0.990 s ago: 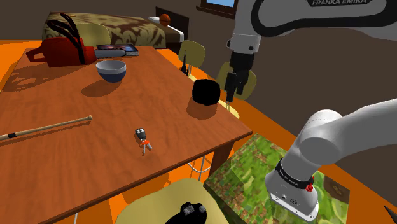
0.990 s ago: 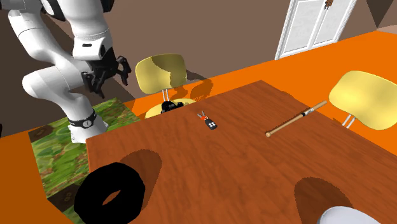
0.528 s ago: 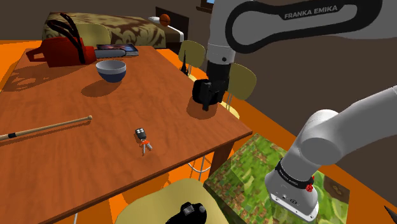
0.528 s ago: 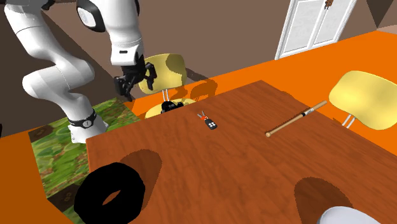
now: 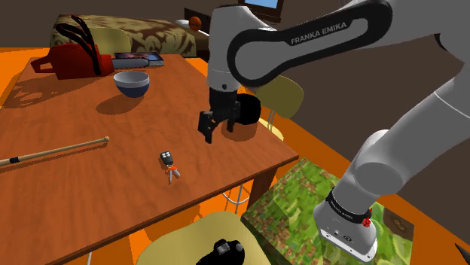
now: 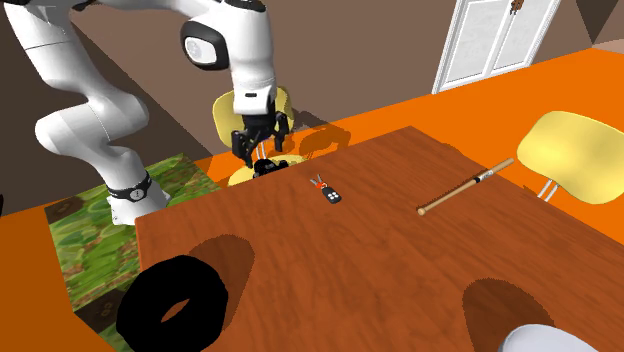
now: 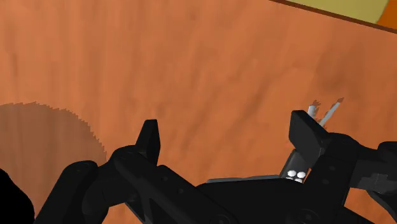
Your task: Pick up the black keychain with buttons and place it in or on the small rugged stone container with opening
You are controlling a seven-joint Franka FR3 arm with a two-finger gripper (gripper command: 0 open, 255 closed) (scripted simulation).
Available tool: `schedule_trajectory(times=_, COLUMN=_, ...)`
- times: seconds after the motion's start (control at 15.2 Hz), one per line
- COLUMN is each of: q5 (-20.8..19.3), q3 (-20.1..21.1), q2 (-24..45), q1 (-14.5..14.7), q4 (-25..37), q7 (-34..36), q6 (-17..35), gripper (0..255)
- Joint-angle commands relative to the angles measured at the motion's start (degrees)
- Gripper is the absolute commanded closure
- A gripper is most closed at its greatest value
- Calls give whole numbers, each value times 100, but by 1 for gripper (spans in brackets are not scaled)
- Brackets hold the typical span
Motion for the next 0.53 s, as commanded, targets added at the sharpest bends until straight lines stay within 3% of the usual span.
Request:
schedule_trajectory(times=0.0, q5=-231, q3=215, q2=435, q1=-23, q4=200, q7=400, q6=284, gripper=0)
schedule_trajectory(times=0.46, q5=-1588, q3=607, q2=2185, q1=161, q4=1417, q7=1963, q6=696, gripper=0)
